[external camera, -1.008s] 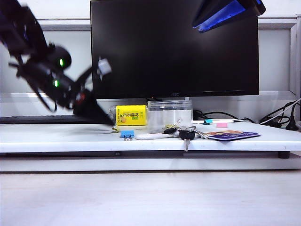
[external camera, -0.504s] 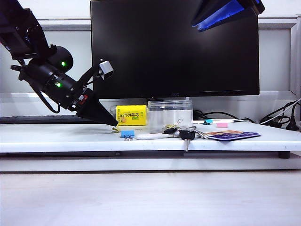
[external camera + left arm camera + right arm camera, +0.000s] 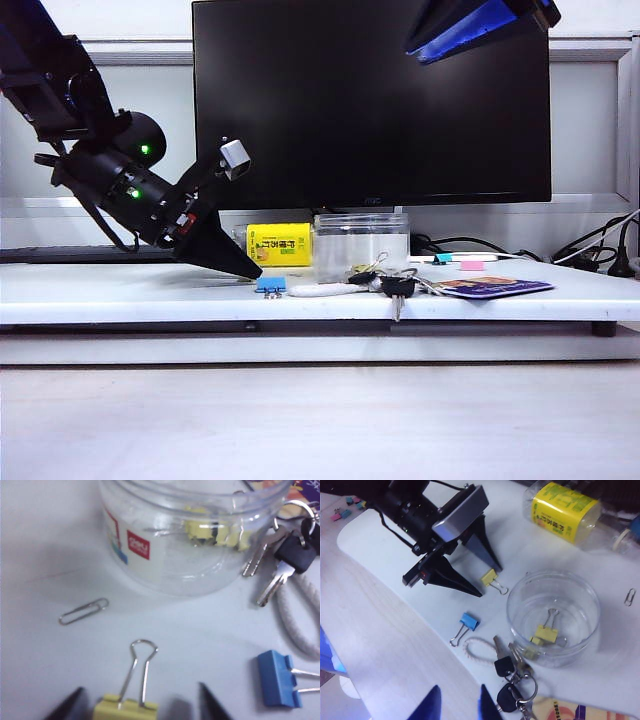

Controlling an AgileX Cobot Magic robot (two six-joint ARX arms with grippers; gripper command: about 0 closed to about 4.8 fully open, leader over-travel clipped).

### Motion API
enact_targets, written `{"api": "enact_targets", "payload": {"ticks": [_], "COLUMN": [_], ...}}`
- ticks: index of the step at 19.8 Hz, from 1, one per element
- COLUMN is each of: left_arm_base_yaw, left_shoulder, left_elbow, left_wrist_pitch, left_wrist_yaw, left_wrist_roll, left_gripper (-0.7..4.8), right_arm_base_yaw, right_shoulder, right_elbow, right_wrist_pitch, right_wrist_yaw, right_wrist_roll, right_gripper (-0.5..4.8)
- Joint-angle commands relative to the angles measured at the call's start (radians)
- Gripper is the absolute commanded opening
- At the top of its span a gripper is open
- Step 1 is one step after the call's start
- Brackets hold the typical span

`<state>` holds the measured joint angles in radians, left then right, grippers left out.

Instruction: Pick up the clips with the largest number of clips of the same color on the table and place them in a round transparent plastic box.

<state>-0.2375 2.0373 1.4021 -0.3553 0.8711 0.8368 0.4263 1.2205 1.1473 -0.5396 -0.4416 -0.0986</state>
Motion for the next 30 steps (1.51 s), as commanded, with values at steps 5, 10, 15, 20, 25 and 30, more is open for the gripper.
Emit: {"api": "enact_targets", "payload": {"ticks": [5, 10, 15, 20, 25, 30], "left_arm_base_yaw": [-0.007, -0.007, -0.007, -0.014, -0.128, -0.27], "left_shoulder": [0.0, -0.001, -0.011, -0.082, -0.14, -0.111], "left_elbow": [0.002, 0.003, 0.079, 0.211, 0.262, 0.262], "left_wrist_pitch": [-0.017, -0.021, -0.098, -0.253, -0.255, -0.13], "left_wrist_yaw": [-0.047, -0.045, -0.044, 0.027, 0.024, -0.286], "left_wrist_roll": [-0.003, -0.025, -0.034, -0.054, -0.086, -0.087], "left_gripper": [1.72, 1.44, 1.45, 1.45, 1.45, 1.46], "right_arm_base_yaw": [0.002, 0.002, 0.002, 0.001, 0.001, -0.01], "right_shoulder": [-0.004, -0.005, -0.006, -0.026, -0.032, -0.052], "right_elbow": [0.004, 0.005, 0.006, 0.006, 0.006, 0.006], "right_wrist_pitch": [0.017, 0.023, 0.03, 0.062, 0.077, 0.073], "right_wrist_yaw": [-0.006, -0.005, 0.058, 0.131, 0.15, 0.154], "right_wrist_roll": [-0.003, -0.003, -0.003, -0.003, -0.004, -0.003], "right_gripper": [1.03, 1.03, 1.03, 1.03, 1.03, 1.03]}}
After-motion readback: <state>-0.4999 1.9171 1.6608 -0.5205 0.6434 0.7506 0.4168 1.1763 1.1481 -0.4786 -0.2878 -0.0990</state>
